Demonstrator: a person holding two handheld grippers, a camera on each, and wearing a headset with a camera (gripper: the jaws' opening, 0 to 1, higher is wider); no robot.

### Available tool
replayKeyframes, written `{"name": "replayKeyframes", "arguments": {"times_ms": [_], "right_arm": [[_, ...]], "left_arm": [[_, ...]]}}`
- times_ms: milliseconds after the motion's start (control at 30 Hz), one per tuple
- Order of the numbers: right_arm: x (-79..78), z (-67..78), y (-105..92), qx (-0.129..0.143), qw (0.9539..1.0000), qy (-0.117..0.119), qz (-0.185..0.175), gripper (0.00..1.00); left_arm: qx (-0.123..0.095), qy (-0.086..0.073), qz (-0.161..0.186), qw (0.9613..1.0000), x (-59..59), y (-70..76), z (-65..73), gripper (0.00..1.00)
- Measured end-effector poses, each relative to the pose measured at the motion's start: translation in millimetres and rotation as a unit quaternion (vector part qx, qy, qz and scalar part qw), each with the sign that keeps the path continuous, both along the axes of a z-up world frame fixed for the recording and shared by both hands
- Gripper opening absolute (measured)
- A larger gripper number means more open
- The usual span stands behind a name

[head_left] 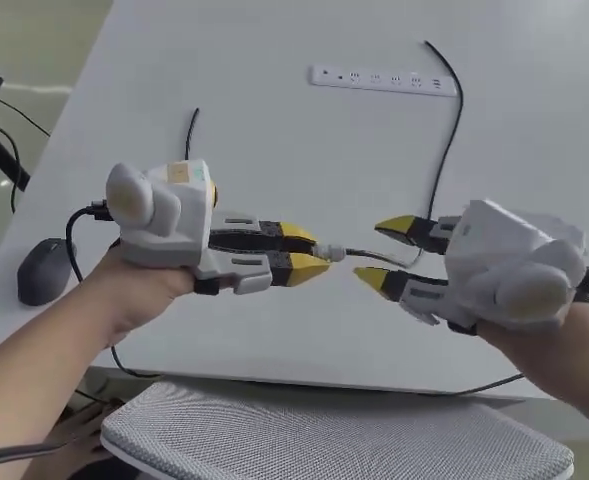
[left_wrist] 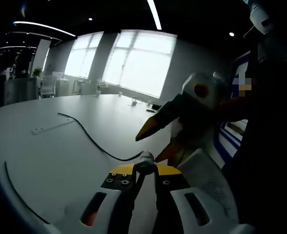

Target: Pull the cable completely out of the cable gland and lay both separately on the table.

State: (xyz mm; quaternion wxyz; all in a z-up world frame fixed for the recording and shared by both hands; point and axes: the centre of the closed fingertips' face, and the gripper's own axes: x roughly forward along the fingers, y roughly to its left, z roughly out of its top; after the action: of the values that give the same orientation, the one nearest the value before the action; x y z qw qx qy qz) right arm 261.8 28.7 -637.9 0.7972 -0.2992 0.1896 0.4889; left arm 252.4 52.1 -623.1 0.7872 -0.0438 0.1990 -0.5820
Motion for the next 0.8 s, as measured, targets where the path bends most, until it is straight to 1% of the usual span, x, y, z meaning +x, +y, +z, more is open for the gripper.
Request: {"name": "replayKeyframes", "arguments": {"times_ms": [100,167,200,233,267,333,400,433,467,533,567,633,733,800], "right_arm": [[1.1,-1.3,2.7,0.005,1.0,-0.003,0.0,0.18],[1.9,-1.8,3.0,0.006,1.0,0.005,-0.001,0.15],[0.6,-1.6,4.5,0.007,0.9999,0.007,0.004,0.15],[0.0,-2.0,5.0,0.003,0.9999,0.005,0.009,0.15],[0.2,-1.0,5.2,0.0,0.9999,-0.001,0.014,0.14],[-1.2,-0.7,6.5,0.0,0.9998,0.001,0.019,0.13],[-1.3,0.3,7.5,-0.002,0.9997,-0.002,0.026,0.12],[-2.1,0.7,8.9,0.003,0.9996,0.002,0.029,0.12],[-3.4,-0.1,9.8,0.002,0.9995,0.006,0.033,0.12],[-3.0,-2.3,9.3,-0.01,0.9991,-0.002,0.04,0.08],[-3.7,-4.5,9.1,-0.014,0.999,0.0,0.043,0.06],[-3.6,-5.7,9.0,-0.014,0.999,0.002,0.043,0.02],[-3.7,-7.0,8.9,-0.014,0.9991,0.007,0.04,0.02],[-4.0,-7.7,9.2,-0.015,0.999,0.007,0.043,0.01]], "left_arm": [[0.004,0.004,-0.004,1.0,-0.9,-1.0,-1.3,0.15],[0.008,0.009,-0.001,0.9999,0.1,-1.1,-2.1,0.15],[0.008,0.01,0.0,0.9999,0.1,-1.3,-1.8,0.15],[0.008,0.009,0.0,0.9999,0.4,-1.6,-1.4,0.15],[0.008,0.009,0.0,0.9999,0.5,-2.0,-1.2,0.15],[0.009,0.011,0.0,0.9999,0.4,-3.7,-1.4,0.15],[0.013,0.011,-0.003,0.9998,-0.4,-5.8,-2.3,0.15],[0.015,0.011,-0.004,0.9998,-0.5,-6.4,-2.8,0.15],[0.016,0.011,-0.005,0.9998,-0.4,-6.9,-3.6,0.15],[0.015,0.011,-0.005,0.9998,0.1,-7.4,-3.9,0.15],[0.015,0.016,-0.007,0.9997,-0.5,-8.0,-4.7,0.15],[0.019,0.015,-0.01,0.9997,-1.0,-8.4,-6.6,0.15],[0.02,0.017,-0.01,0.9996,-1.1,-8.6,-7.3,0.15],[0.021,0.017,-0.01,0.9996,-1.3,-8.3,-7.8,0.15]]}}
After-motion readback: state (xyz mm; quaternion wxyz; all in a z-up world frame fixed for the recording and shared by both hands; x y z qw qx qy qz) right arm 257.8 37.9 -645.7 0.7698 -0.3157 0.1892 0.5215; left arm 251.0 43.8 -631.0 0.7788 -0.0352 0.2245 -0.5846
